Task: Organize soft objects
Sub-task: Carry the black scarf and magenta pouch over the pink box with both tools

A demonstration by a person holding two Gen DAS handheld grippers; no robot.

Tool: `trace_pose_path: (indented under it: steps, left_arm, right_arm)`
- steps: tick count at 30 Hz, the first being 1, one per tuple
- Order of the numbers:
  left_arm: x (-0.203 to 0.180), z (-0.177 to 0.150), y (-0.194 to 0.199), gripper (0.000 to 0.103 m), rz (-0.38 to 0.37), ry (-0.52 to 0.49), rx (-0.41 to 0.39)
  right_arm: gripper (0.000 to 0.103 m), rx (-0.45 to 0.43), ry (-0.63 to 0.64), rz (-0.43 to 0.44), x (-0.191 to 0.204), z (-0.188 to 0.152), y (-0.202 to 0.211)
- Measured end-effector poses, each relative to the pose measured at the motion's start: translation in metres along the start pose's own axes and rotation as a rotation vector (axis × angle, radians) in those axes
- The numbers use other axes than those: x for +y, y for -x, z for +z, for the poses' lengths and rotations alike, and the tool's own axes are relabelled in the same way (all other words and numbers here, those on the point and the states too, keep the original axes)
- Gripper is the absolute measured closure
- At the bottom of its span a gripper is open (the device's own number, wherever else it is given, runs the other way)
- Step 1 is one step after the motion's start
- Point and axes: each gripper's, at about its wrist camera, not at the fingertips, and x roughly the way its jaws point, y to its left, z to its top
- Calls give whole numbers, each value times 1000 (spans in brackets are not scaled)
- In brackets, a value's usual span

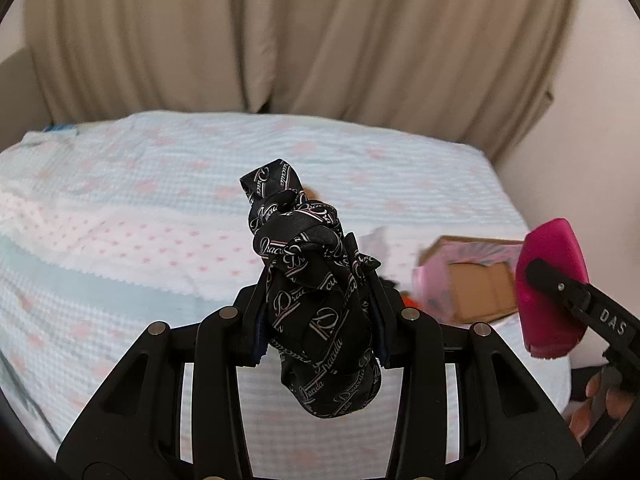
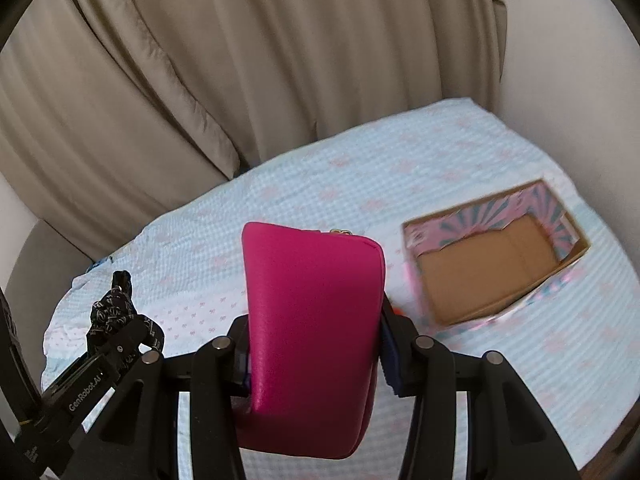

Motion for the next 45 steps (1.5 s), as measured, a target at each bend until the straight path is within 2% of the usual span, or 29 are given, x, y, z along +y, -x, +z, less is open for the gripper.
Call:
trace_pose_path:
  steps: [9, 14, 18, 23, 29, 36, 40, 44, 45]
  left_arm:
    - [-111, 4, 7, 67, -87, -31, 25]
    - [-184, -4, -9, 67, -85, -68, 57]
    - [-235, -11, -38, 67, -84, -69, 96]
    - [-290, -17, -81, 67, -81, -67, 155]
    - [-330, -26, -164, 67, -69, -109, 266]
    - [-349, -44, -258, 67, -25, -207, 407]
    - [-348, -62, -311, 67, 8, -218, 526]
    - [-344, -77, -334, 67, 20, -231, 582]
    - [-344, -77, -335, 62, 14, -238, 583]
  right_arm:
    - [59, -29, 51, -33, -80, 49, 57]
    - [59, -8, 87, -11, -129, 67, 61]
    - [59, 19, 120, 12, -171, 85, 51]
    - [59, 83, 167, 31, -222, 104, 21]
    - [59, 183, 178, 31, -275, 115, -36]
    - [59, 324, 150, 16, -318, 109, -123]
    - [59, 392, 157, 14, -331, 99, -166]
    - [59, 433, 149, 18, -338, 91, -193]
    - [59, 439, 150, 16, -338, 89, -198]
